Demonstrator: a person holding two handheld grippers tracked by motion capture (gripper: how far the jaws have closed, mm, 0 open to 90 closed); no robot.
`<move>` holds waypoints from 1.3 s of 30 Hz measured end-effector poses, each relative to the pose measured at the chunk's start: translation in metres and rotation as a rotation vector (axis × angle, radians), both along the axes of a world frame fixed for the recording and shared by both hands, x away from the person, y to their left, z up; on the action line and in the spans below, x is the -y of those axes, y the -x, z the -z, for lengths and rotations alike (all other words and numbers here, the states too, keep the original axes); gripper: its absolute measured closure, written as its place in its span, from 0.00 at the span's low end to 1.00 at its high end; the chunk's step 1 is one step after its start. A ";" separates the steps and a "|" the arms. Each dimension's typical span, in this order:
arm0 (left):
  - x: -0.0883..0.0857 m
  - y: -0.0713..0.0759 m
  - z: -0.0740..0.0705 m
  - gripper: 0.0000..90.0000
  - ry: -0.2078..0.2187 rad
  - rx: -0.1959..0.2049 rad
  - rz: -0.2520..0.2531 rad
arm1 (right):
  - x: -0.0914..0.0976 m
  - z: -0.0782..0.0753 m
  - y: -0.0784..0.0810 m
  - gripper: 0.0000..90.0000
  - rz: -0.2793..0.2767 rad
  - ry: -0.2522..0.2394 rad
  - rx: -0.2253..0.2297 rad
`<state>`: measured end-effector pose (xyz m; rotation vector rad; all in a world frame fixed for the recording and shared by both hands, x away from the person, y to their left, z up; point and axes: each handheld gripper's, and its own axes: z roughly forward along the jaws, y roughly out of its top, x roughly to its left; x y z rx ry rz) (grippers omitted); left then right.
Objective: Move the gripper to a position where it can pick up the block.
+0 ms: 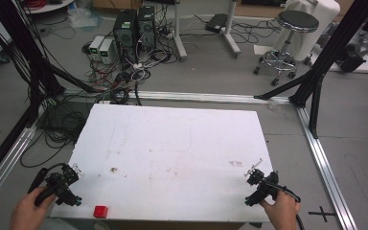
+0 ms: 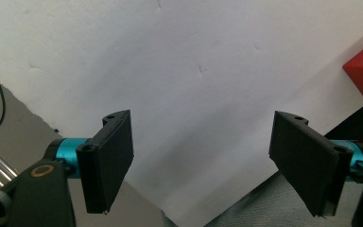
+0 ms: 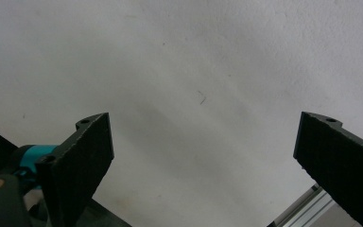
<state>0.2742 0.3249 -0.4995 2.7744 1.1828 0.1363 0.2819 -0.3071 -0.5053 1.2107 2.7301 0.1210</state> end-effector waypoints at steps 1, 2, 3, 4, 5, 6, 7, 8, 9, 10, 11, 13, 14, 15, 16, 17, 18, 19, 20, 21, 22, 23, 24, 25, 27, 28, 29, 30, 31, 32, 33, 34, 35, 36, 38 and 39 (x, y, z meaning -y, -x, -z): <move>0.000 0.000 0.000 0.25 0.002 -0.003 -0.002 | 0.000 0.000 0.000 0.05 -0.001 0.000 0.002; 0.000 0.000 0.000 0.25 0.004 -0.004 -0.001 | 0.000 0.000 0.000 0.05 0.000 0.000 0.002; -0.001 0.000 0.000 0.25 0.007 -0.002 -0.004 | 0.000 0.000 0.000 0.05 -0.001 0.000 0.001; -0.001 0.000 0.001 0.25 0.007 -0.001 -0.005 | 0.000 0.001 0.000 0.05 -0.001 0.000 0.003; -0.001 0.000 0.001 0.25 0.007 -0.001 -0.005 | 0.000 0.000 0.000 0.05 0.001 0.001 0.003; -0.001 0.000 0.001 0.25 0.005 0.000 -0.004 | 0.000 0.000 0.000 0.05 -0.001 0.003 0.003; -0.001 0.000 0.001 0.25 0.006 0.001 -0.001 | 0.000 0.000 0.000 0.05 0.001 0.001 0.006; -0.001 0.000 0.001 0.25 0.008 0.003 -0.002 | 0.000 -0.001 0.000 0.05 0.003 0.001 0.009; -0.001 0.000 0.001 0.25 0.008 0.003 -0.002 | 0.000 -0.001 0.000 0.05 0.003 0.001 0.009; -0.001 0.001 0.001 0.25 0.004 0.005 0.001 | 0.001 -0.001 0.000 0.05 0.005 0.001 0.009; -0.001 0.001 0.001 0.25 0.005 0.006 0.001 | 0.001 -0.001 0.000 0.05 0.005 0.001 0.009; -0.001 0.001 0.001 0.25 0.005 0.005 0.003 | 0.001 -0.001 0.001 0.05 0.004 0.002 0.008; -0.001 0.001 0.002 0.25 0.011 0.008 -0.002 | 0.000 -0.001 0.001 0.05 0.004 0.002 0.008; -0.001 0.001 0.002 0.25 0.010 0.008 0.001 | 0.000 -0.001 0.001 0.05 0.003 0.002 0.008; -0.001 0.001 0.002 0.25 0.010 0.005 0.003 | 0.000 -0.002 0.001 0.05 0.003 0.001 0.008; -0.001 0.001 0.002 0.25 0.014 0.004 0.002 | 0.000 -0.002 0.001 0.05 0.003 0.001 0.009; -0.001 0.001 0.002 0.25 0.009 0.000 0.009 | 0.000 -0.002 0.001 0.05 0.008 0.001 0.005; -0.002 0.000 0.004 0.25 0.003 0.002 0.017 | 0.000 -0.002 0.001 0.05 0.007 0.000 0.005; -0.002 0.001 0.005 0.25 -0.004 0.007 0.020 | 0.000 -0.002 0.001 0.05 0.003 -0.001 0.008; -0.002 0.001 0.005 0.25 -0.025 0.016 0.029 | 0.001 -0.002 0.002 0.05 0.000 -0.003 0.006; -0.002 0.000 0.005 0.25 -0.031 0.011 0.033 | 0.001 -0.002 0.002 0.05 0.004 -0.007 0.008; -0.002 0.000 0.005 0.25 -0.031 0.011 0.033 | 0.001 -0.002 0.002 0.05 0.004 -0.007 0.008; -0.002 -0.001 0.005 0.25 -0.015 0.012 0.046 | 0.002 -0.004 0.004 0.05 0.007 -0.007 0.009; -0.002 -0.002 0.004 0.25 -0.017 0.007 0.059 | 0.003 -0.004 0.005 0.05 0.011 -0.009 0.012; -0.002 -0.003 0.004 0.25 -0.022 0.003 0.067 | 0.004 -0.004 0.005 0.05 0.008 -0.010 0.015; -0.002 -0.005 0.004 0.25 -0.023 0.004 0.085 | 0.004 -0.004 0.006 0.05 0.011 -0.011 0.013; -0.002 -0.006 0.003 0.25 -0.023 0.002 0.105 | 0.004 -0.005 0.006 0.05 0.016 -0.010 0.010; -0.002 -0.006 0.003 0.25 -0.015 0.002 0.117 | 0.004 -0.004 0.006 0.05 0.016 -0.009 0.011; -0.003 -0.007 0.003 0.25 -0.012 0.002 0.137 | 0.004 -0.005 0.007 0.05 0.019 -0.010 0.010; -0.003 -0.008 0.002 0.25 -0.007 0.003 0.153 | 0.004 -0.004 0.006 0.05 0.013 -0.013 0.012; -0.003 -0.008 0.002 0.26 -0.007 0.003 0.153 | 0.004 -0.004 0.006 0.05 0.013 -0.013 0.012; -0.004 -0.008 0.000 0.25 0.020 0.003 0.191 | 0.003 -0.004 0.006 0.05 0.011 -0.007 0.009; -0.004 -0.009 0.000 0.25 0.030 -0.001 0.206 | 0.002 -0.004 0.006 0.05 0.012 -0.010 0.008; -0.004 -0.009 -0.001 0.25 0.020 -0.006 0.225 | 0.002 -0.003 0.006 0.05 0.010 -0.009 0.009; -0.002 -0.010 -0.001 0.25 -0.017 0.000 0.257 | 0.001 -0.003 0.006 0.05 0.007 -0.008 0.007; -0.002 -0.010 -0.001 0.25 -0.025 -0.001 0.279 | 0.001 -0.003 0.006 0.05 0.008 -0.007 0.006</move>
